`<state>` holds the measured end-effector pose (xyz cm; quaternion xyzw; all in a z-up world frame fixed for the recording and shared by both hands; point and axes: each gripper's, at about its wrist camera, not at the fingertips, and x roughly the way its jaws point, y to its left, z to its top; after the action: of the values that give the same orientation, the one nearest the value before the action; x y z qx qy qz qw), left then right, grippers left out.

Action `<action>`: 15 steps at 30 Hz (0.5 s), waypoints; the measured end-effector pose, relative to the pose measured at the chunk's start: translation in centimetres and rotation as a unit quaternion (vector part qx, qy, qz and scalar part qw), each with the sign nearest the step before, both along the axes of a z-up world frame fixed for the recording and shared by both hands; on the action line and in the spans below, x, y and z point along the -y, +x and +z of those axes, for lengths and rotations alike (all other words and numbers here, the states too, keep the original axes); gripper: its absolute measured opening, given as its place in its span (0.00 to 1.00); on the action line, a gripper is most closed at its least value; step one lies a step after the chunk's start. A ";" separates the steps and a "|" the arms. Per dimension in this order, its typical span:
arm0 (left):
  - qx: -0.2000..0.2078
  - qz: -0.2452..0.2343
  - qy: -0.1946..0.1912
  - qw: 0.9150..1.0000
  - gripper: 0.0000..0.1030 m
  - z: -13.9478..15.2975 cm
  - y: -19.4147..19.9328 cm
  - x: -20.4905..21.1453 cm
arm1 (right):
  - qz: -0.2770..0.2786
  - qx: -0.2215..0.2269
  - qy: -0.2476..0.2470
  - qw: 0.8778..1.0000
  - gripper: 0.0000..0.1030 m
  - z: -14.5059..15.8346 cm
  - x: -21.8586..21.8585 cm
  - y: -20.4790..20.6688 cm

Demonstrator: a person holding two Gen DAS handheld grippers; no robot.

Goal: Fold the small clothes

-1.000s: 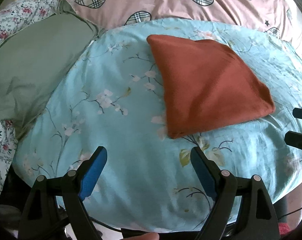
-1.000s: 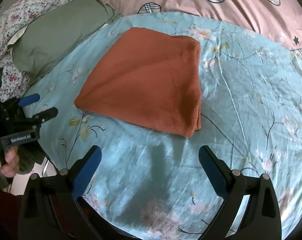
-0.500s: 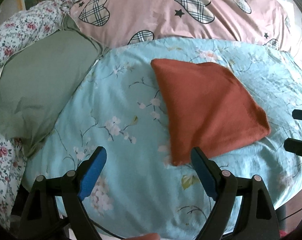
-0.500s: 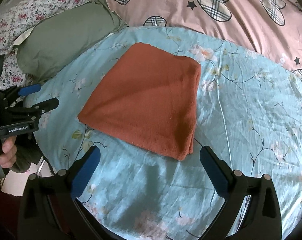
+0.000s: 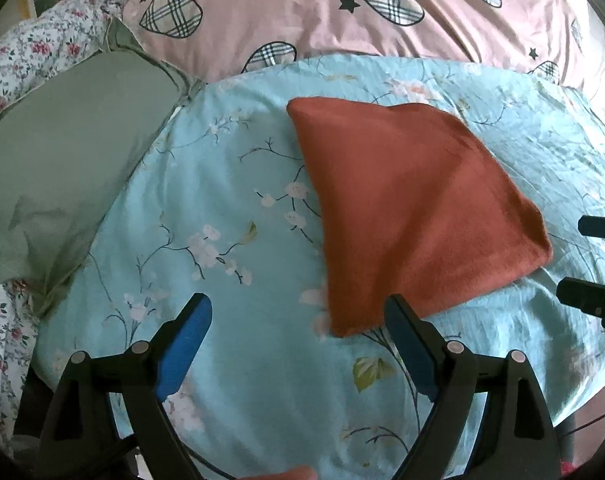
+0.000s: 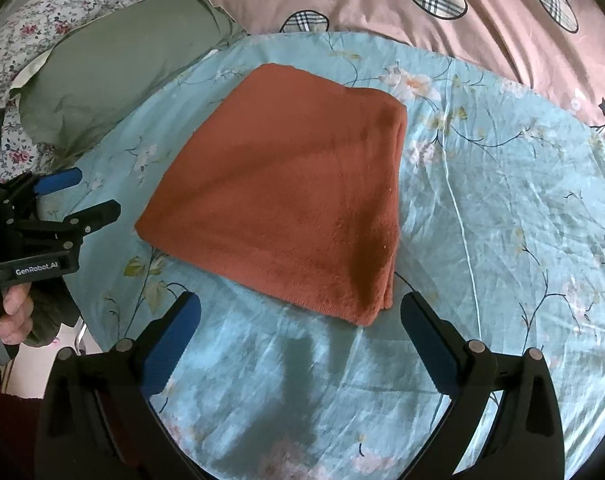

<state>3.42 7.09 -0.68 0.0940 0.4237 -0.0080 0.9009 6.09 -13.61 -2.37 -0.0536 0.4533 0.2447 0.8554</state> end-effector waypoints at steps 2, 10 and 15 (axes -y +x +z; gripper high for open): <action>-0.001 0.001 0.001 1.000 0.86 -0.2 0.2 0.2 | 0.001 0.000 0.001 1.000 0.97 0.0 -0.1 0.3; -0.008 0.000 0.000 1.000 0.86 -0.5 1.1 0.8 | 0.004 0.000 0.008 1.000 0.97 0.2 -0.2 1.5; -0.010 0.002 -0.004 1.000 0.86 -0.5 1.5 0.9 | 0.002 -0.001 0.017 1.000 0.97 0.4 -0.3 2.1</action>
<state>4.88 6.15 -1.16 0.0897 0.4330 -0.0083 0.8969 8.17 -13.30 -1.94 -0.0402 0.4500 0.2541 0.8552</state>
